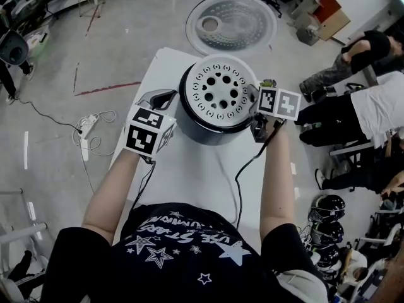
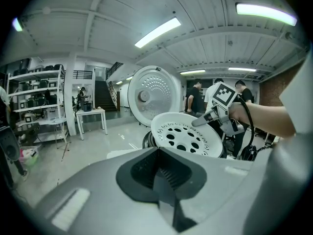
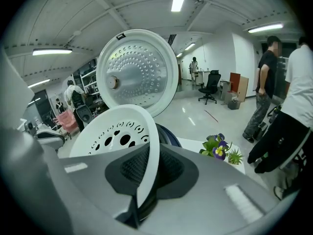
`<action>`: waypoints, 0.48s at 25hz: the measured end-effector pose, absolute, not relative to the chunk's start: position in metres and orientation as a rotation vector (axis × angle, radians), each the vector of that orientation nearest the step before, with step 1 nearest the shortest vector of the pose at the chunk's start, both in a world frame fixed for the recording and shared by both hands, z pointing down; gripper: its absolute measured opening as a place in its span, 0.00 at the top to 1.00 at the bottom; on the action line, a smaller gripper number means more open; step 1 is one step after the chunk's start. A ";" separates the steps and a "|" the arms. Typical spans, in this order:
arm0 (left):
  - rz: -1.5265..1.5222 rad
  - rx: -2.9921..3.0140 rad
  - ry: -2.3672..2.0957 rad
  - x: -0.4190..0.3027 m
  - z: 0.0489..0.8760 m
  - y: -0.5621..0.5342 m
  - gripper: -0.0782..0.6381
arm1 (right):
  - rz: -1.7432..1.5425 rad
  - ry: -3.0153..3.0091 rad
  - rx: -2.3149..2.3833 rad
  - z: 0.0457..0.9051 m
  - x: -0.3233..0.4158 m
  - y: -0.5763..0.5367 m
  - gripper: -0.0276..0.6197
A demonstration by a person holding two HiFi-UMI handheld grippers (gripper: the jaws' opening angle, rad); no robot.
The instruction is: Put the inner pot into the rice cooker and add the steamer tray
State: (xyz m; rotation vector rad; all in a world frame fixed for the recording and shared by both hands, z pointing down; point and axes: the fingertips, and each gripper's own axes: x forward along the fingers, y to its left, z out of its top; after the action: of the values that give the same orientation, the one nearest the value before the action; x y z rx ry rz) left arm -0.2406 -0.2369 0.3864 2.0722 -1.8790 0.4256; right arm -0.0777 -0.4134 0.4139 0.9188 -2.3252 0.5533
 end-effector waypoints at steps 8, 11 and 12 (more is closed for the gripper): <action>0.438 2.075 -1.850 -0.240 0.392 -0.239 0.88 | 0.445 -2.272 0.976 0.421 -0.077 -0.414 0.82; 0.437 2.083 -1.839 -0.241 0.391 -0.241 0.88 | 0.399 -2.264 0.999 0.419 -0.077 -0.414 0.81; 0.436 2.086 -1.837 -0.242 0.392 -0.241 0.88 | 0.391 -2.266 1.000 0.419 -0.078 -0.413 0.80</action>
State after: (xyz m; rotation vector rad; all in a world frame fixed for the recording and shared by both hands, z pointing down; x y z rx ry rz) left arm -0.2415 -0.2407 0.3916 2.0860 -1.8369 0.4361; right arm -0.0781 -0.4132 0.4194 0.9996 -2.2656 0.3914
